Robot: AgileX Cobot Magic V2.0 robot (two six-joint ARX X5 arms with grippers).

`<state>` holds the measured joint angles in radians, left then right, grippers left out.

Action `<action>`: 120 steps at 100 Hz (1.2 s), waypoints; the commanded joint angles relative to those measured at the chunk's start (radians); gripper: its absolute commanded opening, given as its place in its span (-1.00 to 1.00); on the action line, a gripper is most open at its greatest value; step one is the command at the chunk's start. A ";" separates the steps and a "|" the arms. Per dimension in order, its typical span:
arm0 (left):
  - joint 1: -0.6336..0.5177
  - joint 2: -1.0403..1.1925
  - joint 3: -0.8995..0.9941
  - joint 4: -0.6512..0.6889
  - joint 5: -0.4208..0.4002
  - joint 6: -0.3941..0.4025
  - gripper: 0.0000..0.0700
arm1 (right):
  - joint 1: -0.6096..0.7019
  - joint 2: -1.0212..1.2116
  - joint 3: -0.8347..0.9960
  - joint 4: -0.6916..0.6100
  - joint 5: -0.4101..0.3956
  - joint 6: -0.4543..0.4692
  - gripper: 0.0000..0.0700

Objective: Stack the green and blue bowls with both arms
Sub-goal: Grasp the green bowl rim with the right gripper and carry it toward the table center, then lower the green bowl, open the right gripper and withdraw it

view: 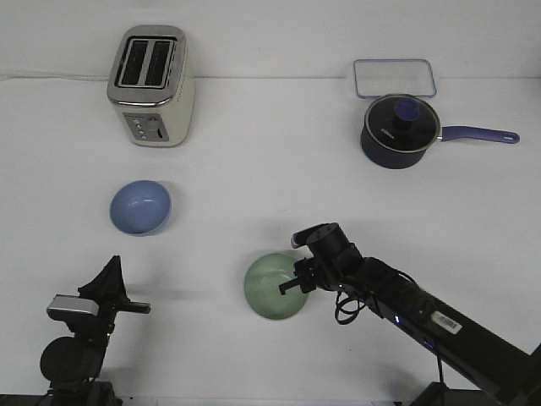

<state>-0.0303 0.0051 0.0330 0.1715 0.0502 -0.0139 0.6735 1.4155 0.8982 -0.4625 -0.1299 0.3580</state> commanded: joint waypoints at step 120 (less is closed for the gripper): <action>0.001 0.225 0.321 -0.249 -0.034 -0.346 -0.97 | -0.141 -0.716 -0.273 0.186 0.165 -0.193 -0.09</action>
<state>-0.0303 0.1654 0.2935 -0.0704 0.0219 -0.4183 0.5262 0.7364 0.6788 -0.3042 0.0338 0.1646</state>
